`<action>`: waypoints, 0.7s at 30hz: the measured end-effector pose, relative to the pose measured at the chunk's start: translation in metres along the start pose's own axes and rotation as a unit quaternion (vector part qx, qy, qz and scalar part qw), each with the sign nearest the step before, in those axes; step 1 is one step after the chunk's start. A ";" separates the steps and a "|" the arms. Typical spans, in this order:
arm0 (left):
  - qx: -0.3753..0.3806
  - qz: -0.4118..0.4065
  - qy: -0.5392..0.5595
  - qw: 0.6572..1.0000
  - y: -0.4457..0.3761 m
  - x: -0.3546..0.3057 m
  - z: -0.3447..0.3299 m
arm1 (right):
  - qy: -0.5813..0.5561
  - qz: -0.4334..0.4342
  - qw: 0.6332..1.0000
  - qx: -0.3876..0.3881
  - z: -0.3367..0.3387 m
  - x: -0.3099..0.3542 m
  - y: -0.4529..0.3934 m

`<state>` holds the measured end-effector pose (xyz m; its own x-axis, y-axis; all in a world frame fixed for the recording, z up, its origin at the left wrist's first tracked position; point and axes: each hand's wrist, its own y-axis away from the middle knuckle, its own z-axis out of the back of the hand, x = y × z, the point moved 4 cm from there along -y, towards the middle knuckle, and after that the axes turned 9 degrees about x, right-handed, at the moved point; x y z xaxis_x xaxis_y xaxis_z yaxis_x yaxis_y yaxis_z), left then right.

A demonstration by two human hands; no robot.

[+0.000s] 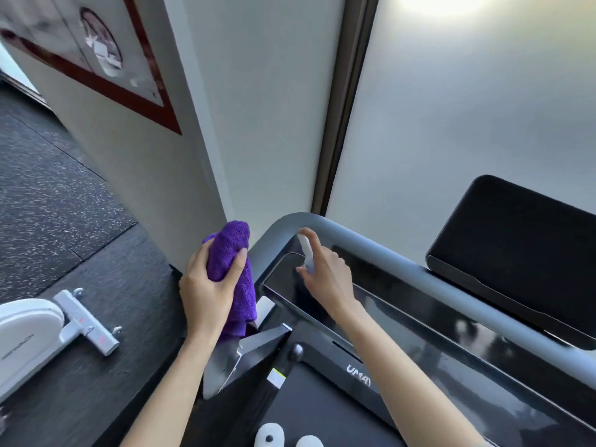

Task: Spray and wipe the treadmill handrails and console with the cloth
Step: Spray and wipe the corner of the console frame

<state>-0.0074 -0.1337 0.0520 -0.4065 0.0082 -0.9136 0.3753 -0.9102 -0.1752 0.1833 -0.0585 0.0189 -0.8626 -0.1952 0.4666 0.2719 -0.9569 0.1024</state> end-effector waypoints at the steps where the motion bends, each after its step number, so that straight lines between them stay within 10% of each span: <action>1: -0.001 0.004 0.009 1.000 0.001 0.002 0.003 | 0.016 0.005 1.000 0.004 -0.004 0.005 -0.007; 21: 0.016 -0.006 0.007 1.000 0.009 0.009 -0.005 | -0.060 -0.060 0.993 -0.077 0.014 -0.023 0.051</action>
<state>-0.0036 -0.1400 0.0399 -0.3986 0.0257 -0.9168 0.3436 -0.9226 -0.1753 0.2229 -0.0994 0.0261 -0.8254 -0.0599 0.5613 0.0938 -0.9951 0.0318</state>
